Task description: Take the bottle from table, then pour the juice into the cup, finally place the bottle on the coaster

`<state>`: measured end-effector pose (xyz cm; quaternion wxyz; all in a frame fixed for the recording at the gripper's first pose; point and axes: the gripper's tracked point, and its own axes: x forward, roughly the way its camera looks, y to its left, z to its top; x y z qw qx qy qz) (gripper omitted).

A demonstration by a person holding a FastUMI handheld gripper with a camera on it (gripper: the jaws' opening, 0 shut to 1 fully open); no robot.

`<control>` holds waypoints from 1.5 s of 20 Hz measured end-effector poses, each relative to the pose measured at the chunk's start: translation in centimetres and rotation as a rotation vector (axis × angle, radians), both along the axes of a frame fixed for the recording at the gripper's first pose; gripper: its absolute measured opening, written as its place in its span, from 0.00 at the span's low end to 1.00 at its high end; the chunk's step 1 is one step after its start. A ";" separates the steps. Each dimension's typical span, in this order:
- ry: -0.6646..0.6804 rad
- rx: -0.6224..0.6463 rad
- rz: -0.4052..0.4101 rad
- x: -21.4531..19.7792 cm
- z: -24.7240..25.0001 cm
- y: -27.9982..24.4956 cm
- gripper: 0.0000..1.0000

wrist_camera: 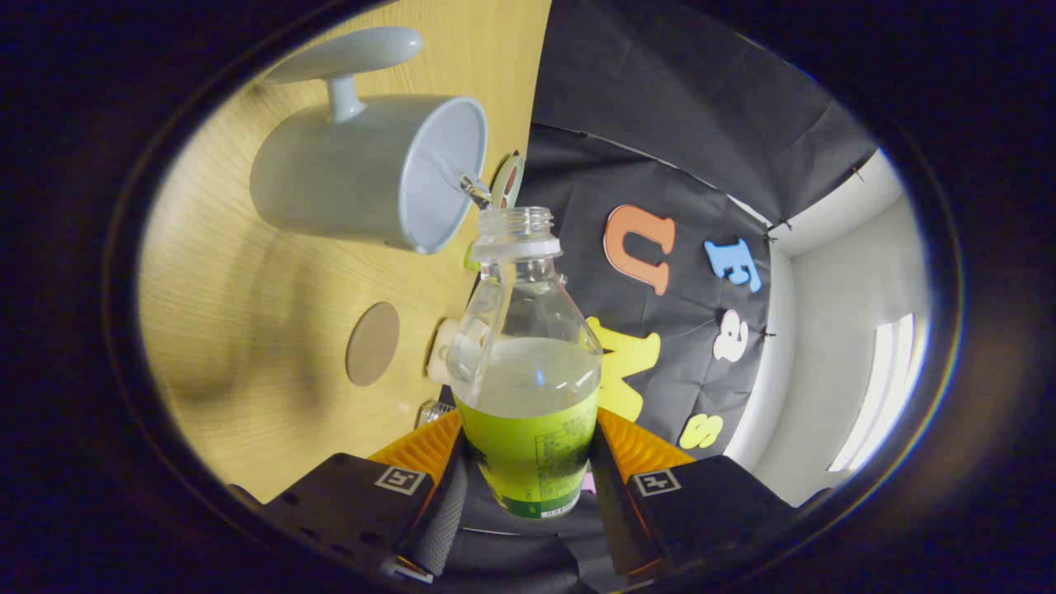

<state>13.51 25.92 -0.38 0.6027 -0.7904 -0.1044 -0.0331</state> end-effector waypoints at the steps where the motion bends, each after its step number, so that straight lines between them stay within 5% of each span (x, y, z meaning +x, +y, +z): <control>1: -0.007 -0.007 0.001 -0.1 0.3 -0.1 0.76; 30: -0.139 -0.204 0.056 -1.1 6.1 3.3 0.76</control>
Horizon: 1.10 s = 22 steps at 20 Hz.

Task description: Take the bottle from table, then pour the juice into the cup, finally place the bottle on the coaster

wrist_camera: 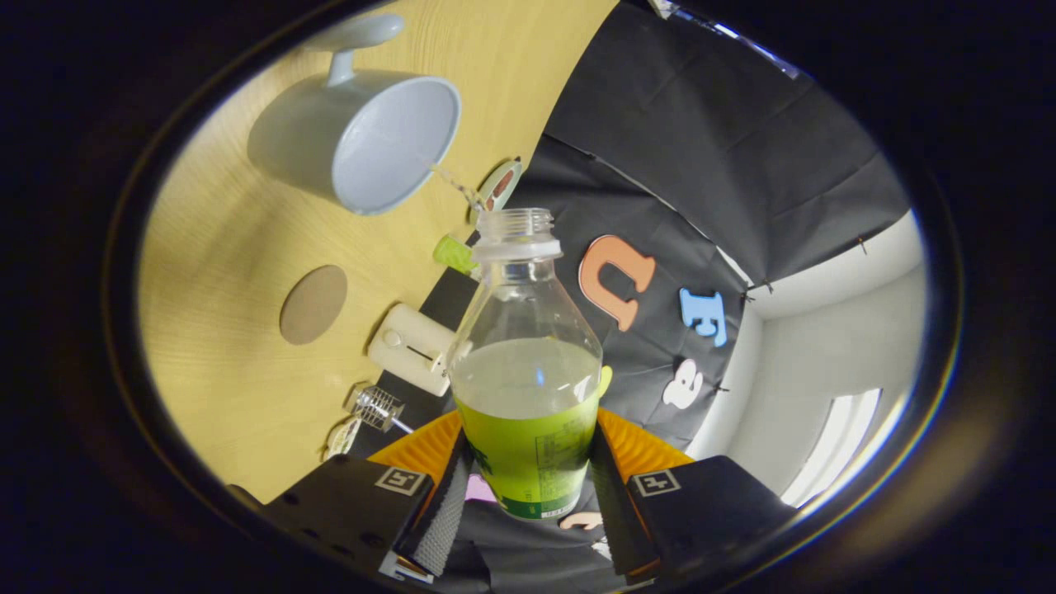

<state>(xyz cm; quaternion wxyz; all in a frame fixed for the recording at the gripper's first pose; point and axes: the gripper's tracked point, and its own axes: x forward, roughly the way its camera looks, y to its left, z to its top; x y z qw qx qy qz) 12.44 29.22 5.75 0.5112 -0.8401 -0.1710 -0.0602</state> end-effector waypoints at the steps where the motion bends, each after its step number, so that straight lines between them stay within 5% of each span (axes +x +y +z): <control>1: -0.002 -0.001 0.002 0.0 0.1 0.1 0.76; 22: 0.087 0.129 0.008 0.1 -2.1 0.0 0.76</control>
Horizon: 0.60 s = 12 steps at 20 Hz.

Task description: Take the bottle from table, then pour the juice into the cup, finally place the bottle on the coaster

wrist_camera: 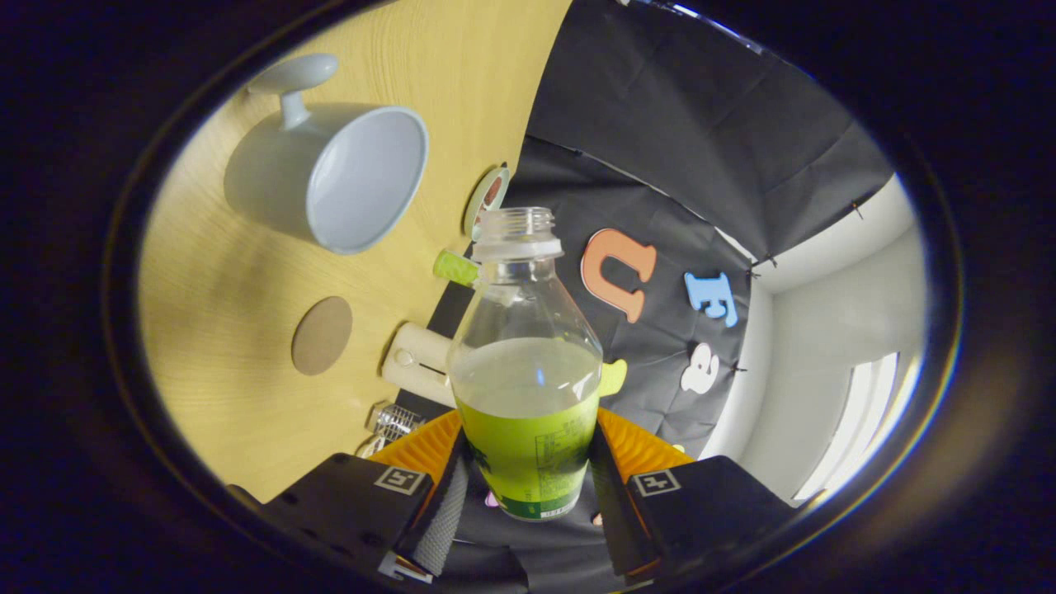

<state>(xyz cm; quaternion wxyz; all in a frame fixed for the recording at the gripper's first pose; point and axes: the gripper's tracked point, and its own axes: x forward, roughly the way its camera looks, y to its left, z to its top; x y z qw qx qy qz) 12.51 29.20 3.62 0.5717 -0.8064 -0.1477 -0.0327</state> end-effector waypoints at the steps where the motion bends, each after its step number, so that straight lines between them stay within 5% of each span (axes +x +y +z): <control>1: 0.023 0.022 0.000 0.0 -0.4 -0.1 0.76; 12: 0.266 0.396 -0.006 0.2 -2.7 -1.8 0.77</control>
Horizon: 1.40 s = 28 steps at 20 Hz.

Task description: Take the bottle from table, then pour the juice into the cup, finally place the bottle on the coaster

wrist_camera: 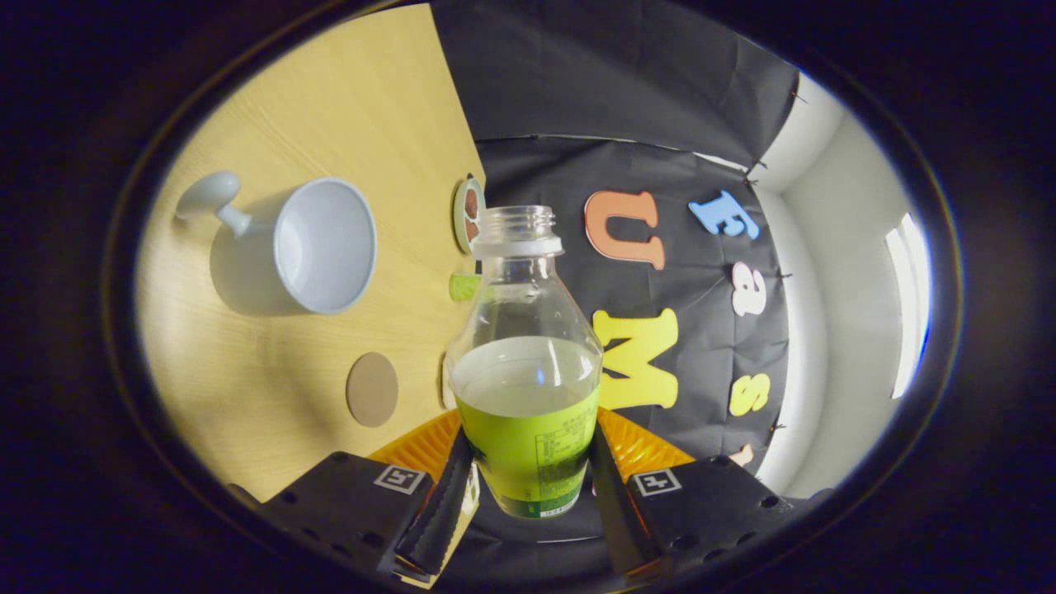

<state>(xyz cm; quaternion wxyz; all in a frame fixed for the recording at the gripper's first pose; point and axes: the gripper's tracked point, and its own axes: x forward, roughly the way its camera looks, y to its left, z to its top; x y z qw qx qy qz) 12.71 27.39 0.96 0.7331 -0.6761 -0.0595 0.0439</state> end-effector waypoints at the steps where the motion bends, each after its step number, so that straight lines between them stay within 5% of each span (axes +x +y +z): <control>1: 0.033 0.049 0.001 -0.1 -0.2 -0.1 0.77; 17: 0.504 0.956 0.050 1.9 -1.1 0.1 0.77; 28: 0.618 1.259 0.080 8.4 -2.0 1.0 0.77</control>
